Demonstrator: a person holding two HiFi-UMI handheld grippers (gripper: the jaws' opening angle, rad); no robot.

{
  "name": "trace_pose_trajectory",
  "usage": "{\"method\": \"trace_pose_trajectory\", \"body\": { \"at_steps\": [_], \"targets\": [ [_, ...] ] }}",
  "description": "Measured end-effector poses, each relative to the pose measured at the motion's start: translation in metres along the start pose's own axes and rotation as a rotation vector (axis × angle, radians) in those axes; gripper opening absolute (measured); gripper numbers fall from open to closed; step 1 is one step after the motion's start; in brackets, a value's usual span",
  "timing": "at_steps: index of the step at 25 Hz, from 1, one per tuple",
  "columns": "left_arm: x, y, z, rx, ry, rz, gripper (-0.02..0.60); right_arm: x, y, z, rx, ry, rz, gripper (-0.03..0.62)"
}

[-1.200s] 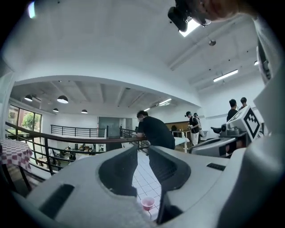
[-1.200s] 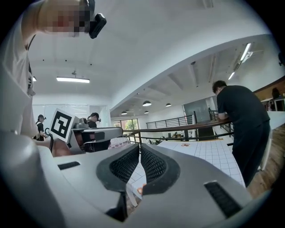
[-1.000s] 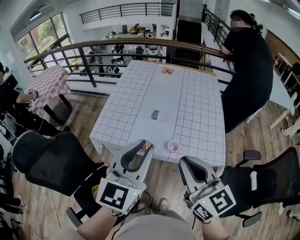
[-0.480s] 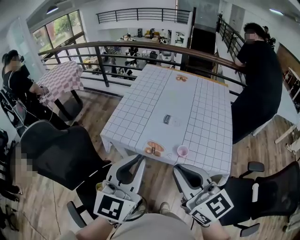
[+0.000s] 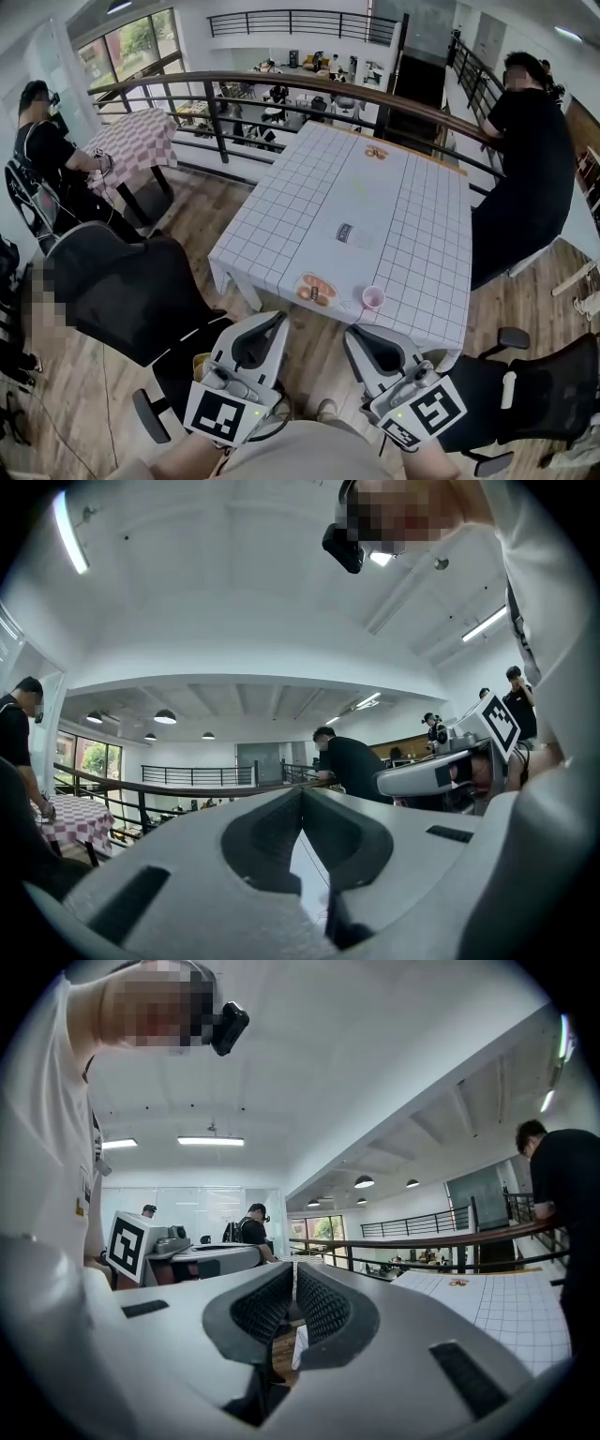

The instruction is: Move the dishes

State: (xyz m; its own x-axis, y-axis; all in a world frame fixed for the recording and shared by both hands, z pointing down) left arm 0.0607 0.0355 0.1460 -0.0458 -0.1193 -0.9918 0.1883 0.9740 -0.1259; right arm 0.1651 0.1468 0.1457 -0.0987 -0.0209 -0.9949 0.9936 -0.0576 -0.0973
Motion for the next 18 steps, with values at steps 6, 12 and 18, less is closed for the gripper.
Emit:
{"method": "trace_pose_trajectory", "body": {
  "at_steps": [6,12,18],
  "targets": [
    [-0.003,-0.001,-0.002,0.004,-0.008,0.025,0.014,-0.006,-0.005,0.004,0.027,-0.009,0.021,0.026],
    [-0.004,-0.005,-0.016,0.033,-0.028,0.037,0.014,-0.008,-0.016,0.007,0.043,-0.026,0.022,0.026],
    [-0.005,-0.016,-0.013,0.040,-0.039,0.006,0.014,-0.015,-0.017,0.019,0.065,-0.039,0.032,0.026]
  ]
}}
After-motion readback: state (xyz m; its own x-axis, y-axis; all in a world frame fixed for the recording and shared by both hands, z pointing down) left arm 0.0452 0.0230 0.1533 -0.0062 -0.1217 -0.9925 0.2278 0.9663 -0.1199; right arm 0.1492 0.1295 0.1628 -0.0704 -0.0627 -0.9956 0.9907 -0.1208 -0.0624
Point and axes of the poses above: the fingertips, and each gripper's own axes: z forward along the fingers, y to its right, x out of its top, the point moved 5 cm from there along -z, backward along the fingers, and after that the axes turned 10 degrees about -z, right-handed, at the moved point
